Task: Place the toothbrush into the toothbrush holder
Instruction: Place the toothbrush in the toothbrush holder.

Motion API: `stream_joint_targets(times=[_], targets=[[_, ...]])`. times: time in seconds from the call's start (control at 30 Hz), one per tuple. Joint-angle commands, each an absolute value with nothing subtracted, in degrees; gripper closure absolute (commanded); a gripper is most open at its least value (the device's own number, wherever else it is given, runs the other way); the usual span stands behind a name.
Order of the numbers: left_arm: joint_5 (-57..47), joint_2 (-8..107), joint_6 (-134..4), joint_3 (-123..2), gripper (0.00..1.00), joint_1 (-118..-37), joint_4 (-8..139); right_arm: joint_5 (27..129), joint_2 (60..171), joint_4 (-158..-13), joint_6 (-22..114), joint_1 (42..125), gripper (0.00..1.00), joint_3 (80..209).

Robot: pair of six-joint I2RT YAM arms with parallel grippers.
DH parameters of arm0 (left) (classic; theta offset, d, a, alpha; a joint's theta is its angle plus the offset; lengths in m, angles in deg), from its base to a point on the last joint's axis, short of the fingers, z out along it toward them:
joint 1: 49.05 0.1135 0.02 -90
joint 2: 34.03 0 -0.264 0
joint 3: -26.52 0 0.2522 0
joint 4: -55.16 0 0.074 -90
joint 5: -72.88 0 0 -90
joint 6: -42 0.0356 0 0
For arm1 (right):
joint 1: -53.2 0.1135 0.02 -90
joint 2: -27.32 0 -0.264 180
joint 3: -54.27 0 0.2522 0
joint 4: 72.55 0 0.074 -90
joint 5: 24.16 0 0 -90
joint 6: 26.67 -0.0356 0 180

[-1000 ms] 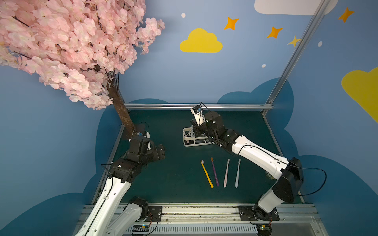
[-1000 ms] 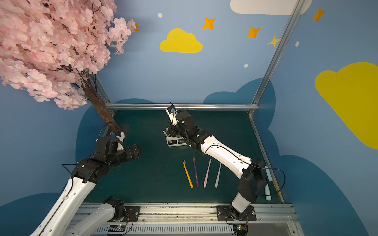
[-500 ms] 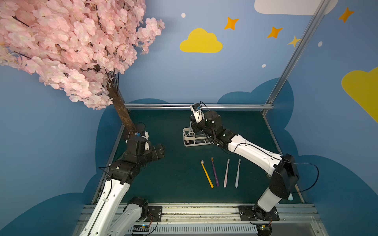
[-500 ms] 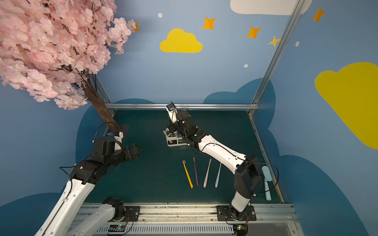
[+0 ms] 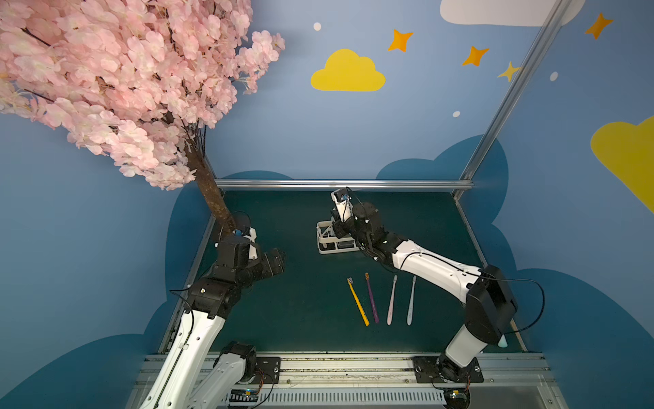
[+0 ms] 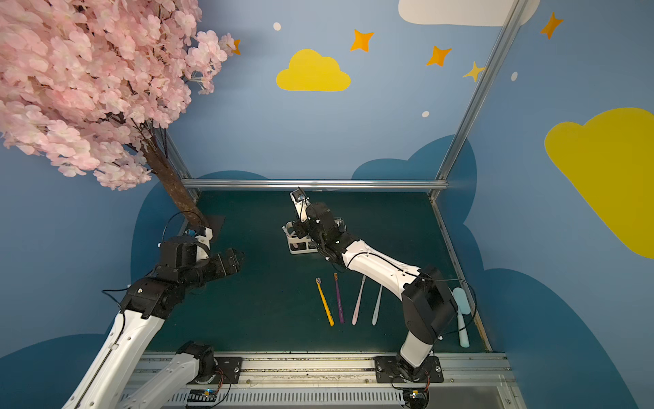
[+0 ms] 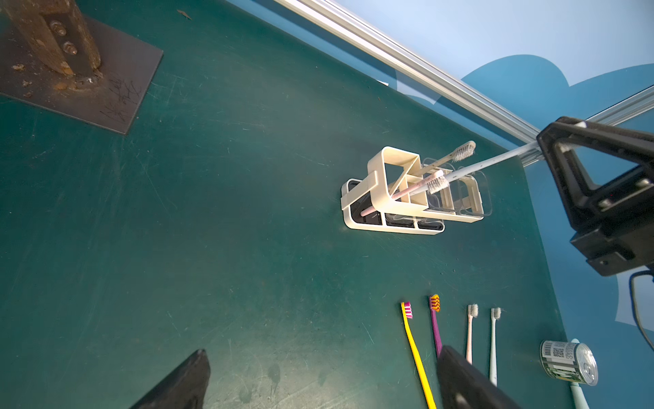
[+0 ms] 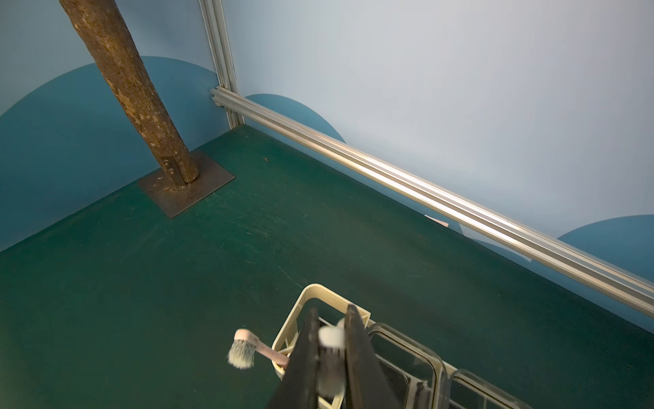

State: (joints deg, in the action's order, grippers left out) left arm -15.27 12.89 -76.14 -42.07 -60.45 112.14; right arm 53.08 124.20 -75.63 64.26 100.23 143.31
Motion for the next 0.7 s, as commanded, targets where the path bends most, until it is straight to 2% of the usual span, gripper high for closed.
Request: stream_joint_targets(times=[0.0, 0.67], targets=[[-14.4, 12.56, -76.06, -41.56, 0.0, -60.12, 111.55, 52.59, 124.33, -72.91, 63.01, 99.96, 1.0, 141.29], [-13.52, 12.56, -76.09, -41.41, 0.0, -59.51, 111.19, 52.55, 131.08, -63.28, 61.8, 100.05, 1.0, 137.38]])
